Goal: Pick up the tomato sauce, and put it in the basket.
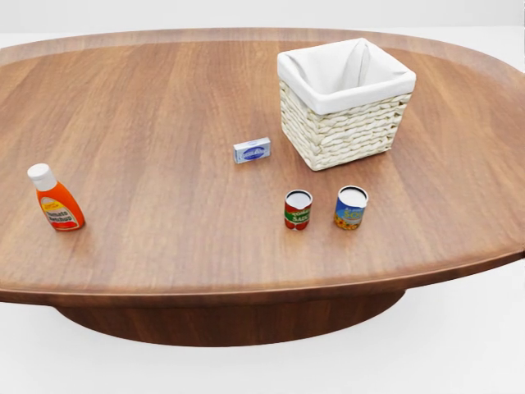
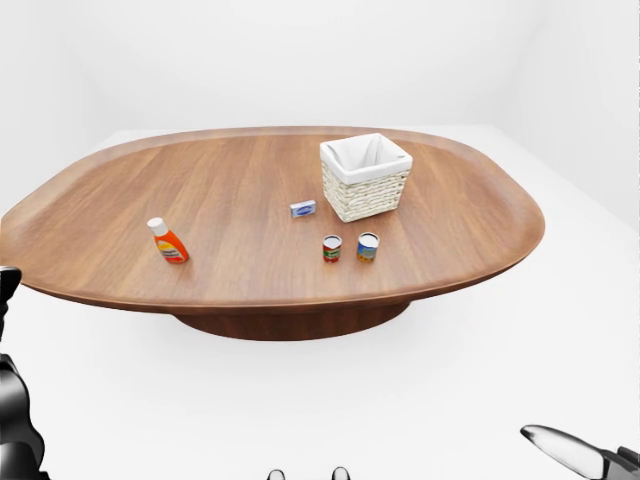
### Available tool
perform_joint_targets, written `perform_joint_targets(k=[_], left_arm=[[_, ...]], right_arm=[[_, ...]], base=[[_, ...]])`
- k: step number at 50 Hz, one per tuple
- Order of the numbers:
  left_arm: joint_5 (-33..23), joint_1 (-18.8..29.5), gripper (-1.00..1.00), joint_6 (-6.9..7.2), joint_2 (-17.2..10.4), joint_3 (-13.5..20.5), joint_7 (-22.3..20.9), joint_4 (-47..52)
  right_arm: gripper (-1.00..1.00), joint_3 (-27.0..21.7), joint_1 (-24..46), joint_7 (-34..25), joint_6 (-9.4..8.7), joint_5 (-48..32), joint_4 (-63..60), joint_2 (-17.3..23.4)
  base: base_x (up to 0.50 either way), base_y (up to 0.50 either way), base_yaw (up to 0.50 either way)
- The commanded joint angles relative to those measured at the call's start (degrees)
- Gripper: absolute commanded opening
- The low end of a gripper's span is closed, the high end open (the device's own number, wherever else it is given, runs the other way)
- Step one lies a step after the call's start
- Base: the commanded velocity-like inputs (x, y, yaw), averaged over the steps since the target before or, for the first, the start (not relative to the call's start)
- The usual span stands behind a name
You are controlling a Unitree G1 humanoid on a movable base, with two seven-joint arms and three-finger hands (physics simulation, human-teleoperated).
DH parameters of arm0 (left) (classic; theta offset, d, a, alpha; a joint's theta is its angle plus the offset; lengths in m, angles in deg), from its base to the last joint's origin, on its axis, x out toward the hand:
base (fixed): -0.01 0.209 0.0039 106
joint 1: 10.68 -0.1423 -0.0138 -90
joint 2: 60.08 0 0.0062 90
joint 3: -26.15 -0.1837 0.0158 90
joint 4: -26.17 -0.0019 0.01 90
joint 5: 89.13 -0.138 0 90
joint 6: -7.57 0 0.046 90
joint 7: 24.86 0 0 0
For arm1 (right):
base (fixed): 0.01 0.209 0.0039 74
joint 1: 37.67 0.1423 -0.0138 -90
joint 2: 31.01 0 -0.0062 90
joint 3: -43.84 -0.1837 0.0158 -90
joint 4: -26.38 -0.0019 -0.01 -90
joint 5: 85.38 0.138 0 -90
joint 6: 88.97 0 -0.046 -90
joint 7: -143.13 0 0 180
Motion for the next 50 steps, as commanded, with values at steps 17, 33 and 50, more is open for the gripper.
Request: perform_joint_targets(k=[17, 33, 50], left_arm=[[2.2, -0.6, 1.00, 0.00, -0.1, 0.9, 0.6, 2.4], [0.9, -0.3, 1.00, 0.00, 0.2, -0.3, 0.0, 2.3], [0.6, -0.2, 1.00, 0.00, 0.3, -0.5, -0.1, 2.0]], right_arm=[[1.00, -3.4, -1.8, -2.5, 1.07, 2.8, -1.0, -1.8], [1.00, -0.8, -2.0, -2.2, 1.66, 0.7, -1.0, -1.3], [1.00, 0.4, -1.7, -1.8, 1.73, -0.4, -1.0, -1.0]], base=[[0.00, -0.30, 0.00], [0.00, -0.36, 0.00], [0.00, -0.37, 0.00]])
